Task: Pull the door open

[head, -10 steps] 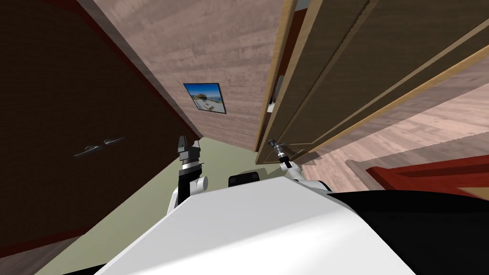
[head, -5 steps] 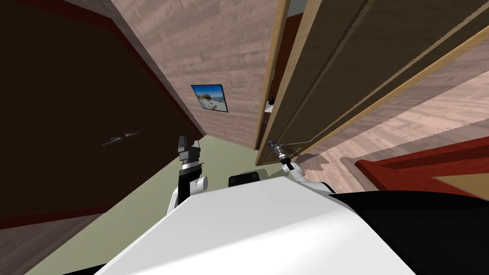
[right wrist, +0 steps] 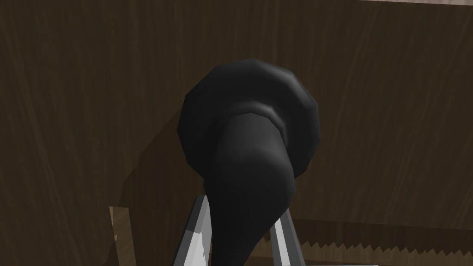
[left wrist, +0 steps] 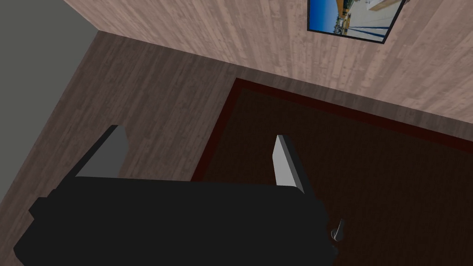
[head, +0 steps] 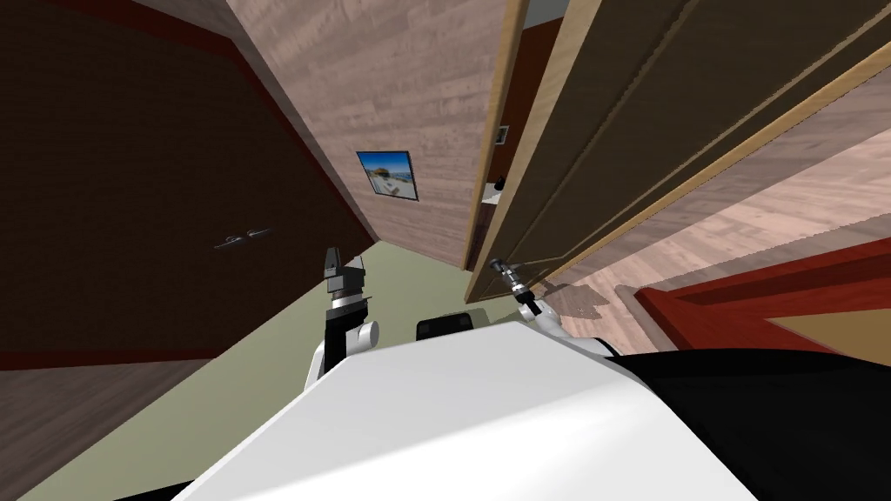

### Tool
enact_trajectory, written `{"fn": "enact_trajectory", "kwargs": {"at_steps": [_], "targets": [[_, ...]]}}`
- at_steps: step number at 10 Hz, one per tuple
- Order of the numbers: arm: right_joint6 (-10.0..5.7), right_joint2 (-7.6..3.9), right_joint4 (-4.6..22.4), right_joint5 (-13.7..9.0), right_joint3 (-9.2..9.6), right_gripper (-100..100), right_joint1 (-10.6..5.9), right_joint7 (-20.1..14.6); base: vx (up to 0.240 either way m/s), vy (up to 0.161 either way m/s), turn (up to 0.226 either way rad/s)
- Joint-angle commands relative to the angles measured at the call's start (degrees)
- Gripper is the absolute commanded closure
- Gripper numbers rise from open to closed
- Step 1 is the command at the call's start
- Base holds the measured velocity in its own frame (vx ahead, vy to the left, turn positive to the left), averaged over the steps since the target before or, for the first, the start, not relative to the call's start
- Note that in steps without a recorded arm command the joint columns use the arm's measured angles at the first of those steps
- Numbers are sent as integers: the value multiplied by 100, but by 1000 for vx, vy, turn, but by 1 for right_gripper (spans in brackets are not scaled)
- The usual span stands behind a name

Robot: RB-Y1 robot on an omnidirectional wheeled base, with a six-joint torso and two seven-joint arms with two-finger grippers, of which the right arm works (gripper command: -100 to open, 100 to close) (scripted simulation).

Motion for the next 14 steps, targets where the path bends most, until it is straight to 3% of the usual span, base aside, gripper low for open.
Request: {"fn": "enact_trajectory", "kwargs": {"at_steps": [1, 3, 4, 6, 8, 12, 14], "targets": [[-189, -90, 40, 59, 10, 100, 57, -95, -146, -58, 70], [-380, -176, 26, 143, 43, 100, 172, -223, -162, -67, 71], [-312, -121, 33, 125, 50, 100, 134, -179, -79, -23, 15], [-574, -201, 116, 205, 20, 100, 243, -271, -195, -85, 206], [-670, -234, 146, 233, 5, 100, 280, -302, -163, -61, 86], [-1049, -366, 262, 342, -57, 100, 424, -423, -165, -79, 146], [-1164, -406, 297, 376, -76, 100, 468, -460, -167, -64, 106]]}}
